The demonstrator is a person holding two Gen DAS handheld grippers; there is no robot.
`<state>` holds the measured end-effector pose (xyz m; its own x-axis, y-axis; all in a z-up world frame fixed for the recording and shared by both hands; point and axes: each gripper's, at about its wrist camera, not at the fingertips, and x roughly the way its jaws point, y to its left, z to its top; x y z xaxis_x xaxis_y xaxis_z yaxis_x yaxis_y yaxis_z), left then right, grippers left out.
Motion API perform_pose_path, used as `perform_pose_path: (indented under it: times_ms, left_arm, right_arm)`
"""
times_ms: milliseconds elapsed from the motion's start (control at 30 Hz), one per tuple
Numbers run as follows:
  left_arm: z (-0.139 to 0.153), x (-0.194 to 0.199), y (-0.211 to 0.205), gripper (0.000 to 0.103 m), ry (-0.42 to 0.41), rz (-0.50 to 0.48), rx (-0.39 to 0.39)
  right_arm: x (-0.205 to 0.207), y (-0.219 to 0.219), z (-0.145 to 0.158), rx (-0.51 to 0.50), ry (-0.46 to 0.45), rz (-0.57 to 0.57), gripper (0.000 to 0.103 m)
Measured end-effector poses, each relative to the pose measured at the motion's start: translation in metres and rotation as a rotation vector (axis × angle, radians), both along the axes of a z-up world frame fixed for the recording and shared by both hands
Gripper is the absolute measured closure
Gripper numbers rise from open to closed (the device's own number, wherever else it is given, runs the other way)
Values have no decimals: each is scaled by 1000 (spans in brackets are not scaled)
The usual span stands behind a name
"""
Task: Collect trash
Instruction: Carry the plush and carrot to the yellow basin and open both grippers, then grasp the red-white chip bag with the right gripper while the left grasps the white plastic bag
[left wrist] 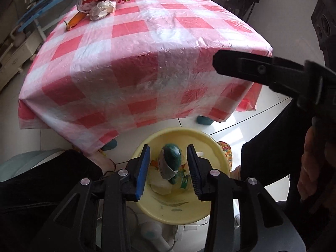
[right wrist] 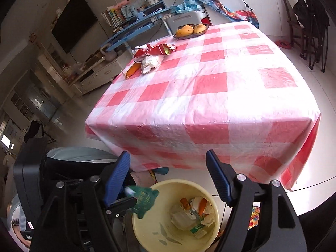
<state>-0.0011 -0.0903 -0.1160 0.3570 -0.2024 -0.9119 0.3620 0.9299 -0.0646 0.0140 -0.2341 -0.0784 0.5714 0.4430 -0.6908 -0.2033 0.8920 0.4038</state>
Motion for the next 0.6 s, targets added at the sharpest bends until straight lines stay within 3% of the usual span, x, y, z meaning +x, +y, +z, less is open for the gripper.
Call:
perform_pose_path:
  times_ms: [67, 200, 600]
  left_arm:
    - [2, 3, 5, 52, -15, 33, -3]
    - [6, 11, 19, 50, -9, 94, -53]
    - [19, 19, 36, 34, -98, 216, -77]
  right_arm:
    - [-1, 5, 0, -17, -6, 5, 31]
    - [1, 3, -1, -36, -5, 12, 30]
    - [3, 7, -6, -60, -3, 10, 29]
